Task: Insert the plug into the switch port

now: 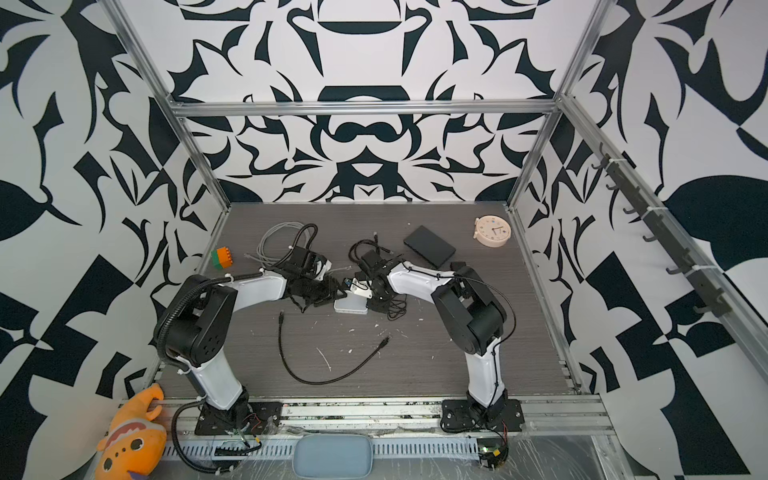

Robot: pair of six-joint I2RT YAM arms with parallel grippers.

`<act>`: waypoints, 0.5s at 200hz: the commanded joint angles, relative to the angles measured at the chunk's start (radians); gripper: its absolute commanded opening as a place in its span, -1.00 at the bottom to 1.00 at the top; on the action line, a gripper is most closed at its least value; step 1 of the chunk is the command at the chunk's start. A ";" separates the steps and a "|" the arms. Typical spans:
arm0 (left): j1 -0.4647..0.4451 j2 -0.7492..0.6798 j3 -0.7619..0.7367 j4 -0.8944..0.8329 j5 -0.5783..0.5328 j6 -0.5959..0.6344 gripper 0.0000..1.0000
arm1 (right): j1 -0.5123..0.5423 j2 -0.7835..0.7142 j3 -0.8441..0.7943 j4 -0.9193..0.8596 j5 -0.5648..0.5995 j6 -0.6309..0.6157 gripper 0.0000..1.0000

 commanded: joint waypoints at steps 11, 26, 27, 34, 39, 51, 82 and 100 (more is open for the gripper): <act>-0.082 0.025 0.018 0.060 0.167 -0.006 -0.02 | 0.081 0.008 0.055 0.260 -0.174 0.012 -1.00; -0.074 0.015 0.016 0.053 0.157 -0.003 -0.03 | 0.080 -0.003 0.044 0.272 -0.172 0.008 -1.00; -0.073 0.015 0.015 0.053 0.157 -0.003 -0.03 | 0.079 -0.005 0.043 0.274 -0.173 0.007 -1.00; -0.069 0.009 0.014 0.053 0.158 -0.003 -0.02 | 0.080 -0.013 0.032 0.287 -0.177 0.009 -1.00; -0.066 0.006 0.012 0.053 0.158 -0.002 -0.02 | 0.080 -0.018 0.028 0.293 -0.177 0.009 -1.00; -0.061 0.002 0.016 0.045 0.158 0.004 -0.02 | 0.080 -0.022 0.028 0.291 -0.175 0.009 -1.00; -0.036 -0.020 0.015 0.014 0.128 0.012 -0.01 | 0.074 -0.036 0.007 0.290 -0.149 0.003 -1.00; -0.006 -0.046 0.004 -0.016 0.097 0.024 0.01 | 0.058 -0.056 -0.022 0.288 -0.135 0.000 -0.91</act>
